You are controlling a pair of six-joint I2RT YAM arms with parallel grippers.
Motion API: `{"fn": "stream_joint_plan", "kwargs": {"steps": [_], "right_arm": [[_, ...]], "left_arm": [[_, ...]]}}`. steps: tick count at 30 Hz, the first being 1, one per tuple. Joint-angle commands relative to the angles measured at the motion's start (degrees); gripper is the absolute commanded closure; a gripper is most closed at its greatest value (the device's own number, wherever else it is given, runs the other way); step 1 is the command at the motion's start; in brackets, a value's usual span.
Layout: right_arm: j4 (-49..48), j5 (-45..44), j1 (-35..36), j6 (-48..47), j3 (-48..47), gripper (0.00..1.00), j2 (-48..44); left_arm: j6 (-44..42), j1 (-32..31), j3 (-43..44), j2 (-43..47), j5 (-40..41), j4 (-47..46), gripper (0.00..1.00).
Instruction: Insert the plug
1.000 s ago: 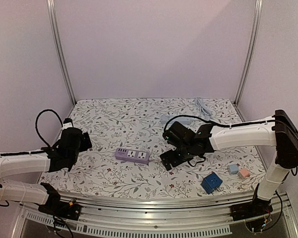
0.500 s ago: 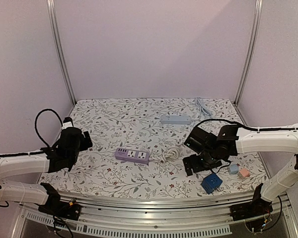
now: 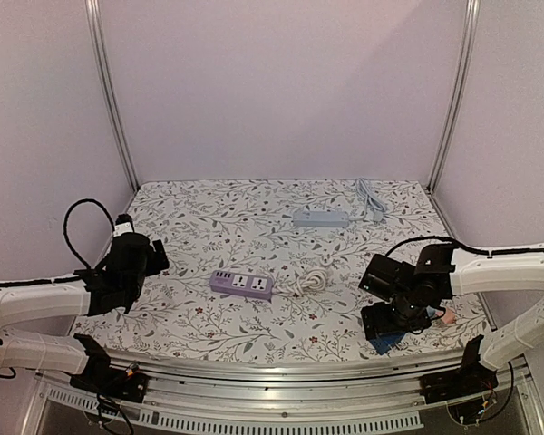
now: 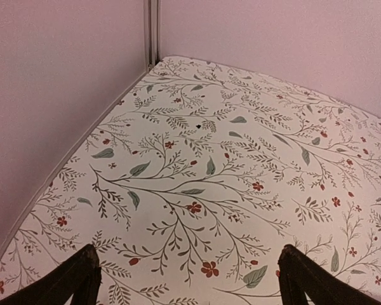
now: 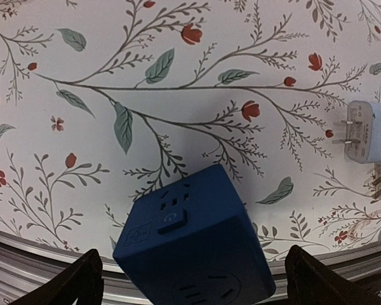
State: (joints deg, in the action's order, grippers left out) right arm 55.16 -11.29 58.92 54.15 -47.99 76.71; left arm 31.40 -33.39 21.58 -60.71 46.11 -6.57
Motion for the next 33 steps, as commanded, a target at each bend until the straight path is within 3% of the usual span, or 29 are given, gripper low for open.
{"fn": "stream_joint_plan", "kwargs": {"steps": [1, 10, 15, 17, 21, 25, 33], "right_arm": [[-1.9, 3.5, 0.0, 0.9, 2.9, 0.02, -0.4], [-3.0, 2.9, 0.0, 0.2, 3.0, 0.2, 0.7], [-4.2, 3.0, 0.1, 0.3, 3.4, 0.39, 1.3], [-4.7, 3.0, 0.1, 0.1, 3.3, 0.4, 1.1], [-5.0, 3.3, 0.1, 0.1, 3.6, 0.27, 0.2], [-4.8, 2.9, 0.1, 0.4, 3.8, 0.21, 0.4], [-5.1, 2.1, 0.1, 1.0, 4.0, 0.38, 0.1]], "left_arm": [[-0.7, -1.1, -0.1, 0.1, 1.1, -0.3, 0.03], [-0.7, -1.2, 0.0, -0.1, 1.1, -0.3, 0.03], [-0.7, -1.2, 0.1, -0.2, 1.1, -0.3, 0.03], [-0.7, -1.2, 0.1, -0.2, 1.1, -0.3, 0.03], [-0.7, -1.2, 0.2, -0.3, 1.1, -0.2, 0.03], [-0.7, -1.2, 0.1, -0.3, 1.2, -0.2, 0.03], [-1.7, -1.2, 0.1, -0.4, -0.6, -0.9, 0.01]]}}
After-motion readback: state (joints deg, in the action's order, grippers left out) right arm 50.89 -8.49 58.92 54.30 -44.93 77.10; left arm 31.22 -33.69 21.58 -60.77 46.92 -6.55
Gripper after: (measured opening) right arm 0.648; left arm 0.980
